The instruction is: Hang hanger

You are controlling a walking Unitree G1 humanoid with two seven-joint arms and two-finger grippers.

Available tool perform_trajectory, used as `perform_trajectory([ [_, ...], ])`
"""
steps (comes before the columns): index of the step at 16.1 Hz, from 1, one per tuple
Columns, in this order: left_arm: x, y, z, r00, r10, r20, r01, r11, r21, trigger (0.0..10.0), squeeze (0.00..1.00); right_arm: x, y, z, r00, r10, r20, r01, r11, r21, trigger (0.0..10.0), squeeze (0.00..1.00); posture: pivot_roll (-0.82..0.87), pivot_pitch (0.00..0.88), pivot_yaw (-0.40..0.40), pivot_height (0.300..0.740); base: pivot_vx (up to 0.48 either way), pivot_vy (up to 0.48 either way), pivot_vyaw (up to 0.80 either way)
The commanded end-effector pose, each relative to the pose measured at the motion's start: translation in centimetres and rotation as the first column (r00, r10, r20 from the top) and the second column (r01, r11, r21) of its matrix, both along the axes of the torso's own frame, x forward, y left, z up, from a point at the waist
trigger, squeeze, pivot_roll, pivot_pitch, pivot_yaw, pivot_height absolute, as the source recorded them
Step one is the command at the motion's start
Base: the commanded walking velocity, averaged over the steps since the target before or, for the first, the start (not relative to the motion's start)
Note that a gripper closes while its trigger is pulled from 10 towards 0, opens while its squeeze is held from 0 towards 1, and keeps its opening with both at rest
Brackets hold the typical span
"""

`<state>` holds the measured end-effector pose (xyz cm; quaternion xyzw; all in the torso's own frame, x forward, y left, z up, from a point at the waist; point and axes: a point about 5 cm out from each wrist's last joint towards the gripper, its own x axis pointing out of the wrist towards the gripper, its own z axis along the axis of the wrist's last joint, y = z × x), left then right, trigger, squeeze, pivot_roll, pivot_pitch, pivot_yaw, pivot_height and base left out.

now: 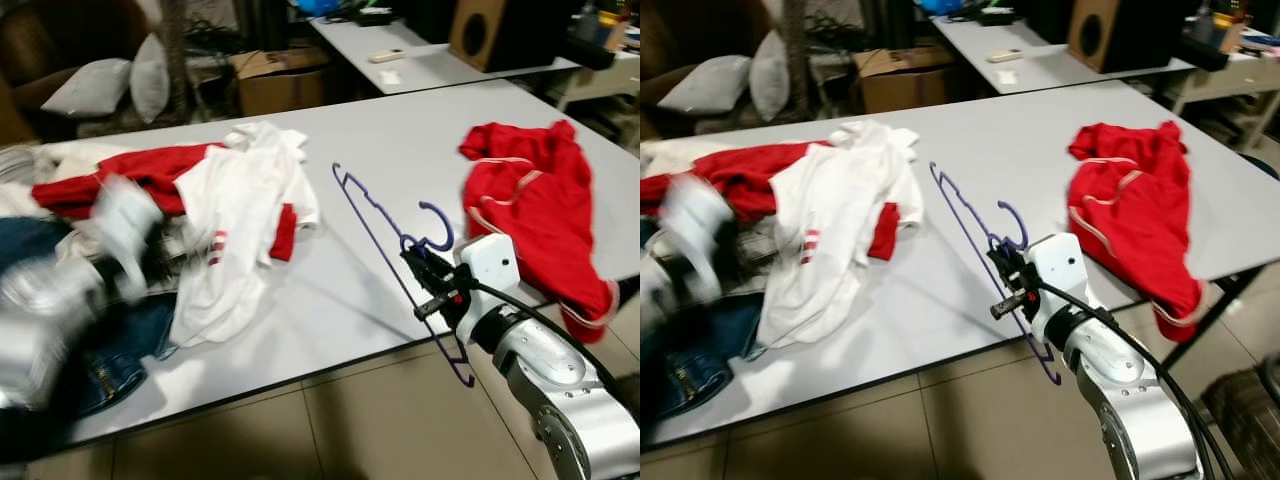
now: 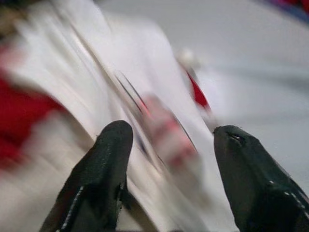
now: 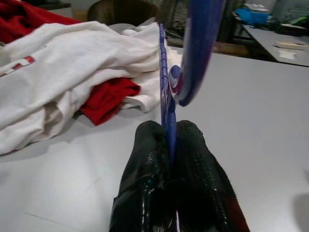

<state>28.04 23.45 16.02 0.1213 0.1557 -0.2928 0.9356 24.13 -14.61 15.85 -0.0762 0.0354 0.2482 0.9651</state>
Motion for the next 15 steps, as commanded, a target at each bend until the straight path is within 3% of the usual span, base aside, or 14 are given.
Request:
perform_trajectory([
  [1,0.0,-0.6,-0.2,1.0,-0.027,-0.012,0.028,0.998,0.052,10.0,0.0,-0.1,0.0,0.6,1.0,0.008,0.023,-0.008,1.0,-0.008,10.0,0.0,0.03,0.0,0.058,0.74,0.0,0.0,0.0],
  [3,0.0,-2.1,-3.2,0.995,-0.056,-0.079,0.062,0.995,0.077,10.0,0.0,-0.4,0.1,0.7,1.0,-0.002,0.025,0.002,1.0,-0.006,10.0,0.0,-0.02,0.0,0.081,0.74,0.0,0.0,0.0],
  [4,0.2,-2.4,-4.7,0.994,-0.056,-0.092,0.068,0.989,0.132,10.0,0.0,-0.8,0.2,0.7,1.0,-0.014,0.024,0.014,1.0,-0.005,10.0,0.0,-0.04,0.0,0.088,0.74,0.0,0.0,0.0],
  [5,0.3,-2.4,-5.1,0.994,-0.054,-0.094,0.067,0.987,0.147,10.0,0.0,-0.9,0.2,0.7,1.0,-0.017,0.023,0.017,1.0,-0.005,10.0,0.0,-0.05,0.0,0.09,0.74,0.0,0.0,0.0],
  [6,0.6,-2.4,-5.7,0.995,-0.026,-0.094,0.042,0.984,0.171,7.0,0.0,-1.1,0.2,0.6,1.0,-0.023,0.019,0.023,1.0,-0.002,10.0,0.0,-0.06,0.0,0.09,0.74,0.0,0.0,0.0],
  [7,1.0,-2.3,-6.0,0.997,0.006,-0.076,0.009,0.981,0.193,0.0,0.0,-1.4,0.4,0.4,1.0,-0.018,0.003,0.018,1.0,-0.008,10.0,0.0,-0.07,0.0,0.089,0.74,0.0,0.0,0.0],
  [9,1.0,-2.3,-6.3,0.998,0.039,-0.047,-0.03,0.983,0.181,0.0,0.0,-1.9,0.5,-0.4,0.999,-0.016,-0.032,0.015,0.998,-0.056,10.0,0.0,-0.09,0.0,0.087,0.74,0.0,0.0,0.0],
  [12,0.8,-2.8,-6.4,0.994,0.108,0.006,-0.108,0.992,0.06,0.0,0.0,-1.6,-0.9,-1.4,0.989,-0.131,-0.067,0.125,0.988,-0.09,10.0,0.0,-0.09,0.0,0.073,0.74,0.0,0.0,0.0],
  [15,0.4,-3.1,-6.1,0.992,0.119,0.042,-0.12,0.993,-0.001,0.0,0.0,-1.4,-1.7,-1.8,0.98,-0.184,-0.071,0.176,0.979,-0.104,10.0,0.0,-0.07,0.0,0.06,0.74,0.0,0.0,0.0],
])
